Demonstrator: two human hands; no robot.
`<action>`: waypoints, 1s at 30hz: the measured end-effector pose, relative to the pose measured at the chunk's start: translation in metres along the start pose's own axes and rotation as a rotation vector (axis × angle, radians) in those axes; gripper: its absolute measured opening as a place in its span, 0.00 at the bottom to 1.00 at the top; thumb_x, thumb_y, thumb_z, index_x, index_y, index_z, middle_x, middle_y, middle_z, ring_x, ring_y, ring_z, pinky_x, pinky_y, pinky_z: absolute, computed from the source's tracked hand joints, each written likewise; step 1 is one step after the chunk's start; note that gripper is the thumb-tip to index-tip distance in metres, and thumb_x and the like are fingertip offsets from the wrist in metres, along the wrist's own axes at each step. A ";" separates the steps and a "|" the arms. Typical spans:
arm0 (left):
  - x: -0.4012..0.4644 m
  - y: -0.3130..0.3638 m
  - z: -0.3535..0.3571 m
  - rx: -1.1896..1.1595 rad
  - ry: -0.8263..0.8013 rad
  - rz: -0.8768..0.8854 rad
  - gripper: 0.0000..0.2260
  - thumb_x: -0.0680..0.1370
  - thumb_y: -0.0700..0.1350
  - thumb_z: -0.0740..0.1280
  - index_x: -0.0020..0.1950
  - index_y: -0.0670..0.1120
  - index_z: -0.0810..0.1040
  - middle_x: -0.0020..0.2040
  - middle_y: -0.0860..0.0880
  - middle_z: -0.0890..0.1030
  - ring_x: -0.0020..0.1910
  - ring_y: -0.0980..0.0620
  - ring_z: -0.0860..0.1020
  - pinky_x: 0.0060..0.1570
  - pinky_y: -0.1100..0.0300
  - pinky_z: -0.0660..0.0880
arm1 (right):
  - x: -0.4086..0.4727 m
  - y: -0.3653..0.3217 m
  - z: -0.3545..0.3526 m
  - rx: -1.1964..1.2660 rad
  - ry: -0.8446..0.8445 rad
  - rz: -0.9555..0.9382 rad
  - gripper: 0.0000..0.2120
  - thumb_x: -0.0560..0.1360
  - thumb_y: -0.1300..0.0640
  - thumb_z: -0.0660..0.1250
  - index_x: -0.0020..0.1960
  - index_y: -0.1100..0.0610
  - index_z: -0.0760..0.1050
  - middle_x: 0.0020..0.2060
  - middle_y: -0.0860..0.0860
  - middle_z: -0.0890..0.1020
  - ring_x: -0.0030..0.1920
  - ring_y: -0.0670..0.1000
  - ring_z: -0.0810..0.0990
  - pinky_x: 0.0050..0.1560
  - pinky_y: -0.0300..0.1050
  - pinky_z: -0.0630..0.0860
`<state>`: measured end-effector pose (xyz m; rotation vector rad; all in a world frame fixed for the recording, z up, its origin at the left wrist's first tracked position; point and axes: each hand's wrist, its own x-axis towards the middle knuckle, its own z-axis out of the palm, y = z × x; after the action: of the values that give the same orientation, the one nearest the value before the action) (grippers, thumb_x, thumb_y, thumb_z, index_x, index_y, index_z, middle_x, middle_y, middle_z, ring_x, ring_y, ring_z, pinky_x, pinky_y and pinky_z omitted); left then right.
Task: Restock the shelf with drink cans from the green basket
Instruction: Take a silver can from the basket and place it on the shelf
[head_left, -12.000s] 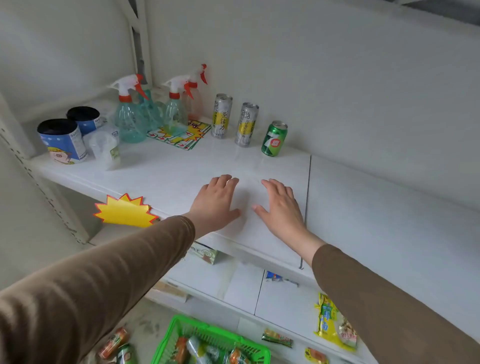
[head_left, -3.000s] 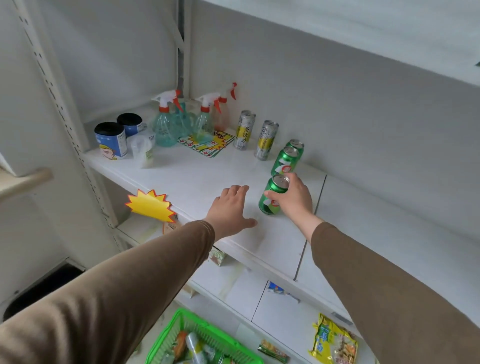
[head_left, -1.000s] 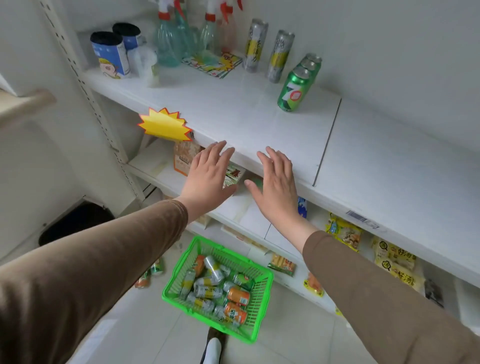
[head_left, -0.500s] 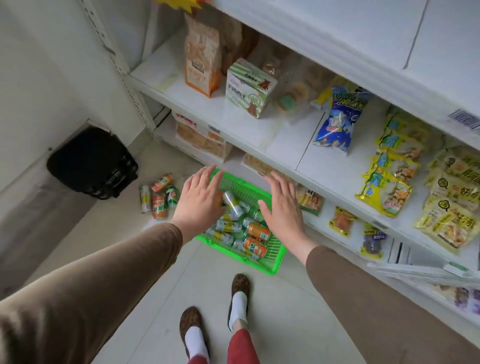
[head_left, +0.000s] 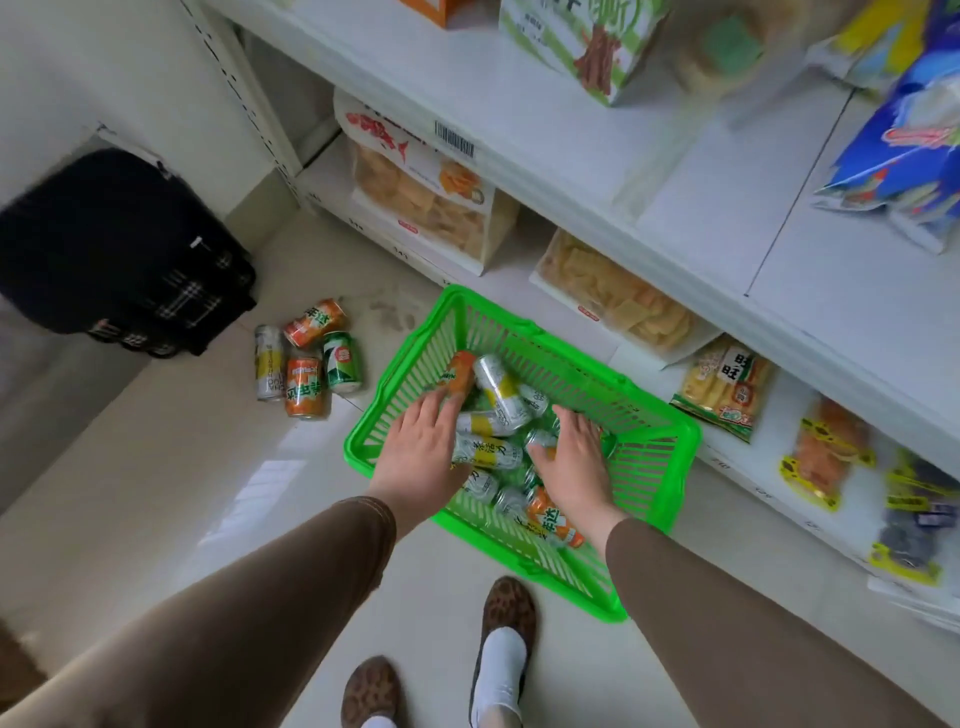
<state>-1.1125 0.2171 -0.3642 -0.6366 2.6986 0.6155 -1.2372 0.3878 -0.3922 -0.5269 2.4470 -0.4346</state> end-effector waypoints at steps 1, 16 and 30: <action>0.008 -0.005 0.012 0.002 -0.007 -0.011 0.40 0.75 0.57 0.68 0.80 0.49 0.50 0.78 0.47 0.55 0.76 0.44 0.56 0.74 0.48 0.58 | 0.014 0.003 0.012 0.011 -0.012 0.015 0.30 0.80 0.49 0.67 0.77 0.57 0.61 0.75 0.55 0.67 0.76 0.56 0.63 0.76 0.52 0.61; 0.080 -0.041 0.108 -0.081 -0.046 -0.063 0.38 0.76 0.54 0.67 0.79 0.50 0.51 0.77 0.48 0.57 0.75 0.45 0.56 0.74 0.47 0.59 | 0.148 0.026 0.126 -0.030 -0.136 0.239 0.36 0.74 0.49 0.75 0.74 0.61 0.63 0.72 0.58 0.70 0.71 0.61 0.69 0.65 0.58 0.74; -0.014 0.005 -0.079 -0.151 0.071 -0.020 0.35 0.74 0.50 0.69 0.77 0.48 0.57 0.74 0.47 0.62 0.71 0.45 0.62 0.70 0.51 0.63 | 0.006 -0.079 -0.069 0.138 0.078 0.035 0.29 0.70 0.43 0.76 0.66 0.51 0.74 0.56 0.51 0.83 0.56 0.55 0.81 0.44 0.42 0.68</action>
<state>-1.1177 0.1892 -0.2890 -0.7354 2.7261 0.8125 -1.2627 0.3292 -0.3085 -0.4158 2.4741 -0.6147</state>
